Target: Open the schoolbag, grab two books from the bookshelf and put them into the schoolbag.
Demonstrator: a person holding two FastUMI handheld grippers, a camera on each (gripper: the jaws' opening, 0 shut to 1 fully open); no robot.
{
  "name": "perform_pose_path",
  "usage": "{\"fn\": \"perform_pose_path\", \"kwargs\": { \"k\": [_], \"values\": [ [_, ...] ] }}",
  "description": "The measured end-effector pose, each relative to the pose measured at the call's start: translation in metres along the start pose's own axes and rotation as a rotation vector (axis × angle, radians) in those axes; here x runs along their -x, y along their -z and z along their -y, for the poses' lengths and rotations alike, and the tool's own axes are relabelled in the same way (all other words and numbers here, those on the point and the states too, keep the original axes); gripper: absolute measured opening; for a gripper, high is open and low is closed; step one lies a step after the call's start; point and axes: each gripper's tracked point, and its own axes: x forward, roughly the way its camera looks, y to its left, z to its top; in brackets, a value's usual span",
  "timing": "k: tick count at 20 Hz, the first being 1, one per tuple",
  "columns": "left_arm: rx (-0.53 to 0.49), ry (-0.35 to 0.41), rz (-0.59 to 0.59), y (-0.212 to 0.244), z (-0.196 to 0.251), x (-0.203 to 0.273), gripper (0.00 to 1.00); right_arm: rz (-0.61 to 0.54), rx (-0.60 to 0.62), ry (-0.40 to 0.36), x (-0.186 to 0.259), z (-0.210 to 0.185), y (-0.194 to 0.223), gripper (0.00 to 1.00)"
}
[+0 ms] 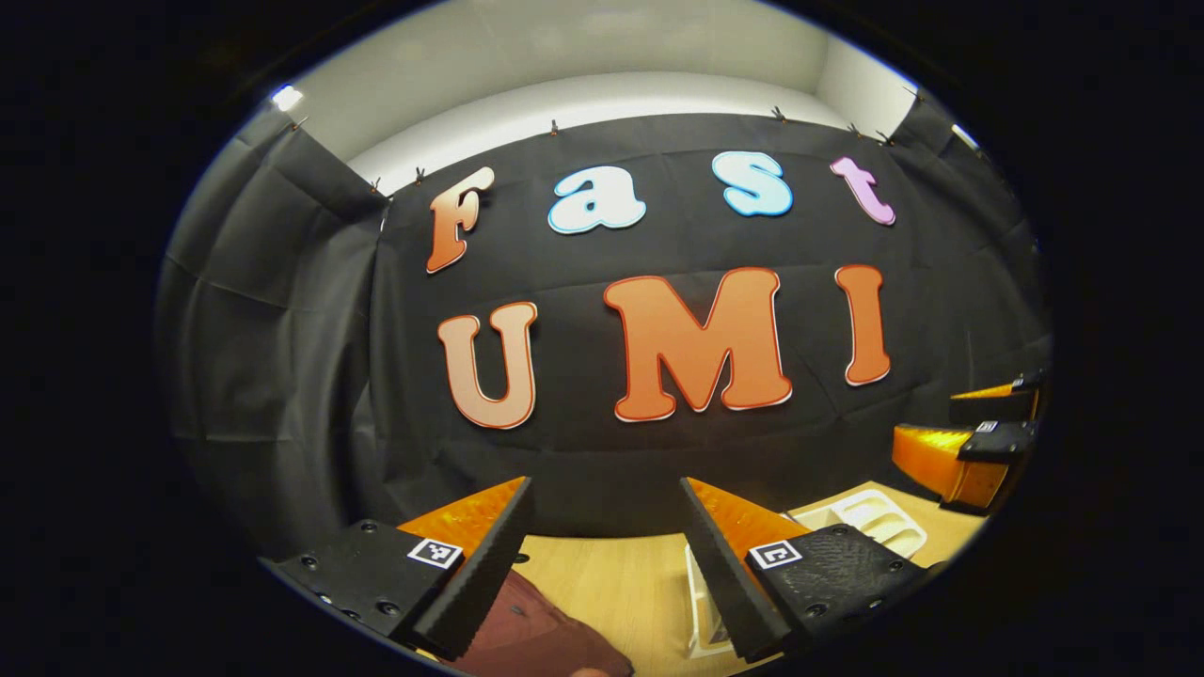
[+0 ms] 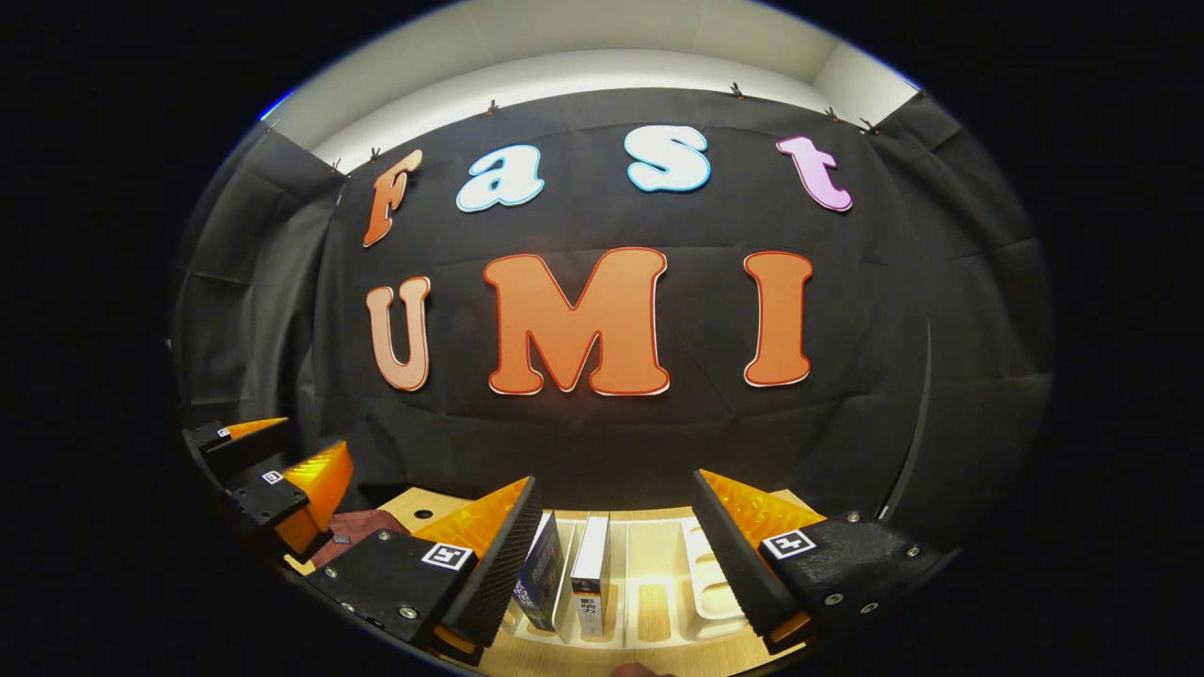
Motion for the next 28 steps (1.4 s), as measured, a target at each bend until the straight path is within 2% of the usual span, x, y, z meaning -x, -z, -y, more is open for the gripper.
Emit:
{"fn": "perform_pose_path", "kwargs": {
  "k": [1, 3, 4, 6, 10, 14, 18, 22, 28],
  "values": [
    [-0.015, 0.0, -0.017, 0.009, -0.001, -0.001, 0.97, -0.003, -0.001, -0.001, 0.0, 0.0, 0.001, 0.96],
    [-0.051, 0.001, -0.062, 0.028, -0.006, 0.0, 0.95, -0.011, -0.001, -0.001, 0.0, 0.001, 0.004, 0.95],
    [-0.077, 0.002, -0.079, 0.037, -0.007, 0.0, 0.94, -0.014, 0.0, -0.002, 0.001, 0.0, 0.005, 1.0],
    [-0.139, 0.009, -0.116, 0.056, -0.009, 0.003, 0.94, -0.021, 0.004, 0.001, 0.0, 0.0, 0.007, 0.95],
    [-0.244, 0.043, -0.224, 0.115, -0.008, 0.011, 0.94, -0.044, 0.008, 0.011, -0.001, 0.003, 0.014, 0.96],
    [-0.419, 0.076, -0.307, 0.173, -0.01, 0.022, 0.96, -0.07, 0.017, 0.026, 0.001, 0.006, 0.025, 0.96],
    [-0.52, 0.129, -0.411, 0.237, -0.011, 0.041, 0.96, -0.097, 0.03, 0.034, 0.004, 0.006, 0.032, 0.96],
    [-0.59, 0.163, -0.564, 0.3, -0.016, 0.064, 0.96, -0.118, 0.042, 0.037, 0.004, 0.003, 0.038, 0.95],
    [-0.638, 0.226, -0.677, 0.347, -0.014, 0.098, 0.98, -0.135, 0.052, 0.034, 0.009, -0.001, 0.043, 0.95]
  ]
}}
